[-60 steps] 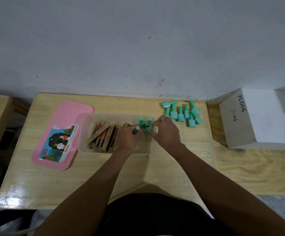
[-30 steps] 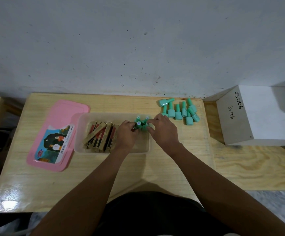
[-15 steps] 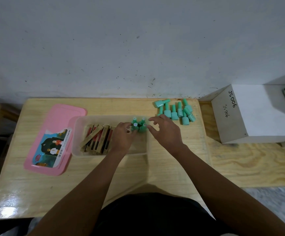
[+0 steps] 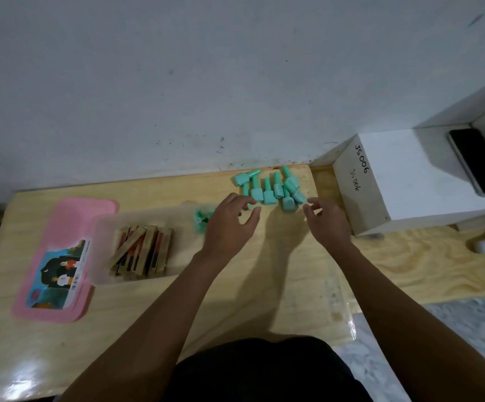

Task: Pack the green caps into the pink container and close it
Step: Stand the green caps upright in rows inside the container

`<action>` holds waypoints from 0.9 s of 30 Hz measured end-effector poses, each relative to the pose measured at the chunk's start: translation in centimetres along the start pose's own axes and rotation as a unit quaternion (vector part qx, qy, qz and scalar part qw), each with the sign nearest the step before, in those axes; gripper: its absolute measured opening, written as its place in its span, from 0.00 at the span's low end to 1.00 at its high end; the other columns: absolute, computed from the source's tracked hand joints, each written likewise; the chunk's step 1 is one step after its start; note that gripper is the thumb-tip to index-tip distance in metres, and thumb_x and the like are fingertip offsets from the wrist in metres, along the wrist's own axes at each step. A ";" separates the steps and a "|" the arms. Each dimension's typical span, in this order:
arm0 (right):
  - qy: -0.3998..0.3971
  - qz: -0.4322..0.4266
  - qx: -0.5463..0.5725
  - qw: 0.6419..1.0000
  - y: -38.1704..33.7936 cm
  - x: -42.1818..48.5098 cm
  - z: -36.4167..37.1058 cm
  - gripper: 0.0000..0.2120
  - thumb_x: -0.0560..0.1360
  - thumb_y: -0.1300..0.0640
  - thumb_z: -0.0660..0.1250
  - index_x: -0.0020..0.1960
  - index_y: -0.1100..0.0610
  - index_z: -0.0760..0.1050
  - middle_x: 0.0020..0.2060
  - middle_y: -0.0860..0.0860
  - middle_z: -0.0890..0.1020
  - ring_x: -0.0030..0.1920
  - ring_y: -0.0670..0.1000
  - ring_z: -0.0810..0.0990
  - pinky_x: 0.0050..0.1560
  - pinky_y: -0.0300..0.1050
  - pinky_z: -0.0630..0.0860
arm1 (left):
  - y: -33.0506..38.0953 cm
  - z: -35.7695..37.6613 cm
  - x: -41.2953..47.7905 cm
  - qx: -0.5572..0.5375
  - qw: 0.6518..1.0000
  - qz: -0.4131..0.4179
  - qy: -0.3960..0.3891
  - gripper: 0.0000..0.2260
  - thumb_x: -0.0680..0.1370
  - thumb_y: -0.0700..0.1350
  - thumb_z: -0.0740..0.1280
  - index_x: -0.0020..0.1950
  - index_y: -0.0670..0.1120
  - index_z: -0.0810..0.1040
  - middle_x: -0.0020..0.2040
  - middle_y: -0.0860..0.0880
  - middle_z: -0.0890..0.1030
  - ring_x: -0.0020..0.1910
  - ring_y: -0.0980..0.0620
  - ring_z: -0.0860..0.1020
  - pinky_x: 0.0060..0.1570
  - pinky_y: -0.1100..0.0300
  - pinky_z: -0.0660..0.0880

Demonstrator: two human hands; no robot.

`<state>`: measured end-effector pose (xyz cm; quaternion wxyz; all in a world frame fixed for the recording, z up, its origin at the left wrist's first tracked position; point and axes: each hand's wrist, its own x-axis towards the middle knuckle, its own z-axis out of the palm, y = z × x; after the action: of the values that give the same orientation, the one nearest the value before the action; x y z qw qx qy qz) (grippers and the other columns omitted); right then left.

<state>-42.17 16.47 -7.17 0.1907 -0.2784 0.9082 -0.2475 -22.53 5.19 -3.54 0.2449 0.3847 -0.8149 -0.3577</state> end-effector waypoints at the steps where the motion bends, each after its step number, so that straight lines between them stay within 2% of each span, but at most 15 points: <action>1: -0.012 0.003 0.007 1.000 0.3 0.8 -0.1 0.16 0.78 0.47 0.65 0.64 0.51 0.77 0.55 0.49 0.82 0.46 0.48 0.78 0.42 0.42 0.69 | 0.4 1.1 0.6 -0.012 1.000 -0.012 -0.021 0.09 0.75 0.49 0.68 0.52 0.48 0.80 0.43 0.53 0.76 0.38 0.56 0.72 0.39 0.61 0.73; 4: -0.051 0.008 0.029 0.998 0.5 3.2 0.0 0.18 0.79 0.47 0.64 0.66 0.51 0.75 0.60 0.51 0.81 0.55 0.51 0.79 0.51 0.46 0.76 | 1.1 4.0 2.8 -0.012 0.994 -0.064 -0.083 0.13 0.75 0.51 0.67 0.57 0.48 0.79 0.45 0.52 0.76 0.40 0.51 0.75 0.45 0.55 0.76; 6: -0.079 0.004 0.041 0.996 0.3 4.5 0.4 0.18 0.79 0.46 0.64 0.66 0.51 0.76 0.61 0.52 0.80 0.58 0.53 0.79 0.56 0.50 0.77 | 1.0 5.8 4.5 0.013 0.988 -0.098 -0.118 0.16 0.76 0.50 0.66 0.61 0.46 0.77 0.51 0.47 0.78 0.47 0.47 0.78 0.50 0.55 0.75; 9: -0.120 -0.032 0.024 0.992 0.2 6.2 1.2 0.17 0.79 0.49 0.64 0.66 0.51 0.76 0.62 0.54 0.79 0.57 0.54 0.79 0.56 0.49 0.77 | 0.2 8.1 7.1 0.055 0.977 -0.150 -0.142 0.18 0.77 0.51 0.64 0.64 0.45 0.75 0.59 0.43 0.77 0.57 0.44 0.77 0.56 0.54 0.74; 11: -0.137 -0.045 0.015 0.989 0.1 7.0 1.4 0.18 0.78 0.52 0.65 0.67 0.52 0.75 0.63 0.54 0.78 0.58 0.54 0.78 0.57 0.49 0.76 | -0.3 9.2 8.7 0.082 0.973 -0.160 -0.142 0.18 0.77 0.51 0.63 0.64 0.44 0.75 0.61 0.42 0.76 0.58 0.43 0.77 0.58 0.51 0.74; 13: -0.149 -0.045 0.016 0.988 0.1 7.7 1.4 0.19 0.77 0.53 0.67 0.68 0.52 0.74 0.61 0.55 0.79 0.56 0.54 0.79 0.54 0.48 0.78 | -0.4 10.1 10.0 0.124 0.966 -0.169 -0.149 0.18 0.78 0.50 0.61 0.64 0.44 0.75 0.62 0.42 0.75 0.60 0.42 0.76 0.58 0.51 0.74; 15: -0.167 -0.031 0.012 0.985 0.2 8.1 1.3 0.20 0.76 0.53 0.67 0.67 0.52 0.74 0.58 0.54 0.80 0.51 0.53 0.80 0.49 0.50 0.80 | -0.4 10.9 11.0 0.159 0.956 -0.184 -0.161 0.17 0.78 0.51 0.60 0.63 0.45 0.76 0.63 0.43 0.75 0.59 0.42 0.76 0.56 0.50 0.74; 17: -0.179 -0.022 0.006 0.984 0.6 8.3 1.2 0.19 0.76 0.51 0.67 0.66 0.53 0.75 0.53 0.53 0.81 0.46 0.52 0.80 0.42 0.49 0.80 | -0.2 11.6 11.7 0.187 0.948 -0.196 -0.167 0.16 0.77 0.52 0.61 0.59 0.46 0.78 0.59 0.44 0.78 0.56 0.42 0.78 0.51 0.51 0.76; 20: -0.179 -0.052 -0.013 0.982 1.1 8.3 1.3 0.17 0.76 0.50 0.67 0.63 0.55 0.77 0.49 0.53 0.81 0.40 0.50 0.77 0.35 0.43 0.71 | 0.2 12.5 12.3 0.215 0.938 -0.218 -0.160 0.14 0.76 0.54 0.61 0.53 0.47 0.80 0.53 0.46 0.81 0.51 0.43 0.80 0.46 0.53 0.75; 22: -0.171 -0.054 -0.017 0.984 1.3 8.0 1.2 0.18 0.76 0.49 0.67 0.63 0.55 0.77 0.50 0.54 0.79 0.42 0.49 0.75 0.38 0.43 0.70 | 0.3 13.0 12.7 0.232 0.934 -0.222 -0.156 0.15 0.76 0.55 0.62 0.51 0.46 0.80 0.52 0.46 0.81 0.51 0.43 0.80 0.46 0.53 0.76; 24: -0.161 -0.054 -0.016 0.985 1.5 7.6 1.2 0.18 0.77 0.49 0.66 0.64 0.55 0.76 0.54 0.54 0.77 0.46 0.51 0.75 0.44 0.46 0.73 | 0.2 13.2 13.0 0.226 0.932 -0.234 -0.157 0.16 0.76 0.54 0.63 0.51 0.44 0.80 0.51 0.45 0.82 0.50 0.43 0.80 0.44 0.53 0.76; 27: -0.139 -0.056 0.026 0.988 1.9 6.8 1.1 0.17 0.79 0.50 0.65 0.64 0.56 0.75 0.56 0.54 0.77 0.50 0.51 0.77 0.48 0.48 0.76 | 0.1 13.1 13.2 0.156 0.937 -0.266 -0.164 0.14 0.76 0.52 0.64 0.44 0.40 0.80 0.46 0.42 0.83 0.46 0.42 0.80 0.36 0.57 0.69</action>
<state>-47.67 13.37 -10.47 0.3084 -0.3557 0.8490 -0.2399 -39.15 -0.17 -9.98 -0.0592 0.5570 -0.7570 -0.3363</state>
